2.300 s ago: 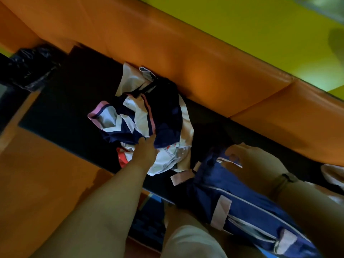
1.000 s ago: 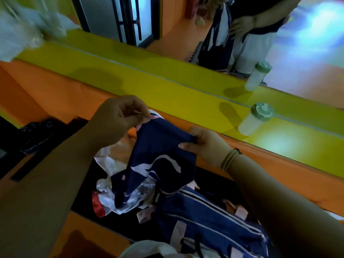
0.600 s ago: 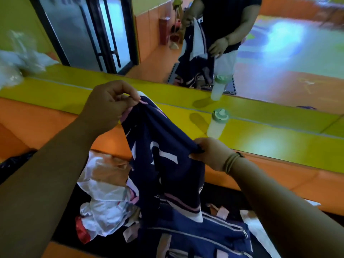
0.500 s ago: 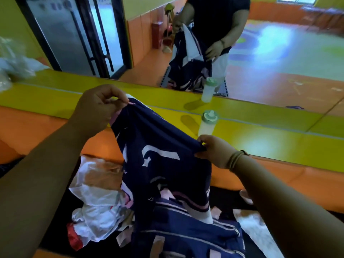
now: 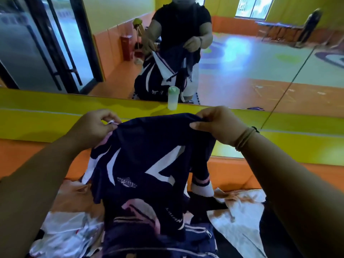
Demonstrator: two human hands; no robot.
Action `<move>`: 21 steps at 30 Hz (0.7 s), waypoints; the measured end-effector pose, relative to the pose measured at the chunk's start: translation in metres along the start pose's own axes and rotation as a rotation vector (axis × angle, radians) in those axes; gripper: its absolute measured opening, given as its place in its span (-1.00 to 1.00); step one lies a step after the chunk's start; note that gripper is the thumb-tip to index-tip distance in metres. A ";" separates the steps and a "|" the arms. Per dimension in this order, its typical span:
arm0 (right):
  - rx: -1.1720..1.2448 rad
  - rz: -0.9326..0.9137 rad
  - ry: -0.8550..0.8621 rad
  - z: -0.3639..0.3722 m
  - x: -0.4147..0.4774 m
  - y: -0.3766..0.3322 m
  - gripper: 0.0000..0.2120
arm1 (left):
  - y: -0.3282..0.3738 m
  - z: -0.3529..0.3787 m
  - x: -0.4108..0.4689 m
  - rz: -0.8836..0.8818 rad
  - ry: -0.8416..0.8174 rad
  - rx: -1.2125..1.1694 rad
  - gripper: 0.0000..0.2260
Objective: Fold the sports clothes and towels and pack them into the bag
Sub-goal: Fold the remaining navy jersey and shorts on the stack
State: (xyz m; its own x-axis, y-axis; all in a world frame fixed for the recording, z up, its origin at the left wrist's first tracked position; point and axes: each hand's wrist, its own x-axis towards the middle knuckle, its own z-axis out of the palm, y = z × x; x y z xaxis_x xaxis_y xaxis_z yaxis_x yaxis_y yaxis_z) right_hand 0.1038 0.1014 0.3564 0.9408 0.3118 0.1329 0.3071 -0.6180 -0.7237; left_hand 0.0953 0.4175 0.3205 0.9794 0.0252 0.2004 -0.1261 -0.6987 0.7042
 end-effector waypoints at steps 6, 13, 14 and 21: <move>-0.070 0.040 0.194 -0.042 -0.007 0.027 -0.88 | 0.039 0.023 0.010 -0.055 -0.106 -0.243 -0.83; -0.329 0.054 0.192 -0.054 -0.029 0.068 -0.72 | 0.103 0.041 0.009 -0.012 -0.309 -0.500 -0.88; -0.329 0.073 0.201 -0.053 -0.031 0.073 -0.70 | 0.112 0.044 0.009 -0.003 -0.319 -0.523 -0.87; -0.170 0.122 0.337 -0.024 -0.058 0.081 -0.45 | 0.171 0.057 0.018 0.025 -0.261 -0.687 -0.85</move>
State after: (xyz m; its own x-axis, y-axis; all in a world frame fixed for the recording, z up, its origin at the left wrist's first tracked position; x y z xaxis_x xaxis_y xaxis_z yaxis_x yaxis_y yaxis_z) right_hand 0.0778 0.0156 0.3064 0.9576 -0.0081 0.2881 0.1829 -0.7555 -0.6291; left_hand 0.1002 0.2575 0.4057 0.9699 -0.2155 0.1137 -0.1354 -0.0888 0.9868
